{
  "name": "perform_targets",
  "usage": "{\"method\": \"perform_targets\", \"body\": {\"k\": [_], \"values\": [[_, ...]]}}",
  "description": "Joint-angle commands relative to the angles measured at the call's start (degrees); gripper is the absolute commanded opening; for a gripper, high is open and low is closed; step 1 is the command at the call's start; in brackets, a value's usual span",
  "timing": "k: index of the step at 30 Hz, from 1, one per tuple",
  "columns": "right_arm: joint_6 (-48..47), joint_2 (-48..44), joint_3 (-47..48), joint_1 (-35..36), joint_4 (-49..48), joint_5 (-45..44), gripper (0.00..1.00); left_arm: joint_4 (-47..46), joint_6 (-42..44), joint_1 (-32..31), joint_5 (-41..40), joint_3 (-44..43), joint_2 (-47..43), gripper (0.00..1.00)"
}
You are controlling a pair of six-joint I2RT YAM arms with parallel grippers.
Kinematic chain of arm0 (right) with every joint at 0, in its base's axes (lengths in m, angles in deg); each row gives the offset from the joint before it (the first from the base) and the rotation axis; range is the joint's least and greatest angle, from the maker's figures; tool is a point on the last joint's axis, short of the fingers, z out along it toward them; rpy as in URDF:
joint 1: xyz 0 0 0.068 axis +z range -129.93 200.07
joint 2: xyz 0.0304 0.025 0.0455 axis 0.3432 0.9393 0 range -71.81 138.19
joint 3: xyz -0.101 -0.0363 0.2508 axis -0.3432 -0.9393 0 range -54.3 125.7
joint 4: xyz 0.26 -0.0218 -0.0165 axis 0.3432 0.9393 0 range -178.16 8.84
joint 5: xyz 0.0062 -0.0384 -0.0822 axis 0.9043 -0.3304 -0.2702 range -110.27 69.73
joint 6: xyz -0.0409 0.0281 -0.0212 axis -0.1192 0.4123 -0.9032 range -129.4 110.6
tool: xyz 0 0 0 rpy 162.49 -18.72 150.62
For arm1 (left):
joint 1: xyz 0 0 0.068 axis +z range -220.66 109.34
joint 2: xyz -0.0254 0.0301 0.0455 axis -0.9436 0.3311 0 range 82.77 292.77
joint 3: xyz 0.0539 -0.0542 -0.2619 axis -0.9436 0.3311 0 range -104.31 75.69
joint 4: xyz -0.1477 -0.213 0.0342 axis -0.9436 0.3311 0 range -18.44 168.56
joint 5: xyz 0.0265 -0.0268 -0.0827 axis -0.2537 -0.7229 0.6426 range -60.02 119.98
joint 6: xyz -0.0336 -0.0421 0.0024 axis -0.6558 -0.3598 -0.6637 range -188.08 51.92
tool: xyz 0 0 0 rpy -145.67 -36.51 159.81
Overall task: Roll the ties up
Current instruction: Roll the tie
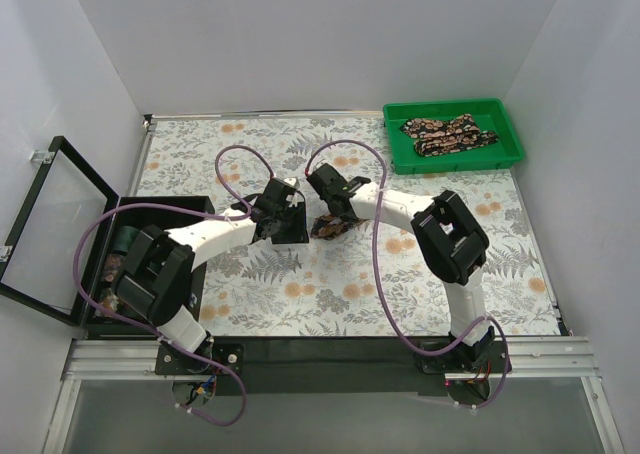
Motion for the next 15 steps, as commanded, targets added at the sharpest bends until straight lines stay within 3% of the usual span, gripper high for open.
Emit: {"method": "perform_targets", "body": {"k": [1,9,15], "values": [[-0.1,1.8,-1.2,0.8,2.3,6.6,0.18,-0.6,0.9,0.6,-0.9,-0.2,-3.6,0.41],[-1.1,-0.8,-4.4,0.8,1.0,15.9,0.41,-0.6,0.8,0.8,-1.2,-0.3,-3.9,0.44],[-1.0,-4.4,-7.0,0.8,-0.4,20.9,0.52,-0.7,0.8,0.8,-2.0,-0.2,-4.4,0.49]]}}
